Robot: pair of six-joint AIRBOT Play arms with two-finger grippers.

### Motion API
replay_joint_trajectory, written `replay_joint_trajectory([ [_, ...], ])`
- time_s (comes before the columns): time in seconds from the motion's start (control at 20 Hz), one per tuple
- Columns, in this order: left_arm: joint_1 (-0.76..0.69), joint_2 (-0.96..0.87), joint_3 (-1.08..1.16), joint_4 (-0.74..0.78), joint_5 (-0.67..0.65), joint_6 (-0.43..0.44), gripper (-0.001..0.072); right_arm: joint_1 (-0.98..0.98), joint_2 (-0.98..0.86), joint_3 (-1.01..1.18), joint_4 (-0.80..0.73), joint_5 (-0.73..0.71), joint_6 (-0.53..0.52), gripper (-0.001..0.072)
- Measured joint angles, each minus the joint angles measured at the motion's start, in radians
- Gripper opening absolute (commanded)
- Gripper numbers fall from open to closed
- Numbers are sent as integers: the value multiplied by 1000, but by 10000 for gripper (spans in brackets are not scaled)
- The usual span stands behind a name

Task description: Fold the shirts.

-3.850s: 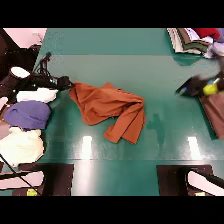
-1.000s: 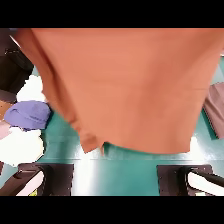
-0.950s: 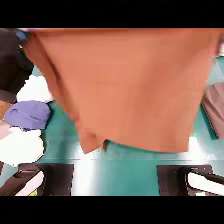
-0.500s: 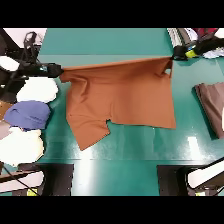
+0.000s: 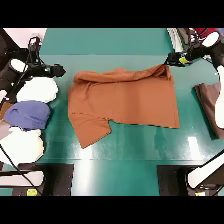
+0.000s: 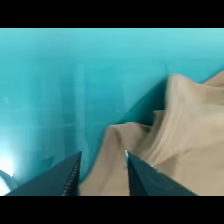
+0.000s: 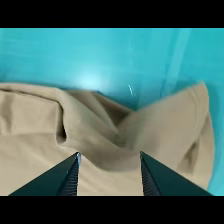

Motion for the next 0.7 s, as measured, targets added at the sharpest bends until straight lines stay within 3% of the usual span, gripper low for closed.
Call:
replay_joint_trajectory([
  [0.2,75,49,54,3,-193,-16,367,-34,72,-52,3,168,-42,438],
  [0.4,168,122,27,13,-408,-41,368,-84,232,-266,42,294,-100,438],
  [0.5,193,156,-36,17,-493,-49,555,-117,339,-422,110,293,-128,438],
  [0.7,211,194,-224,8,-549,-68,567,-183,537,-718,213,220,-159,438],
])
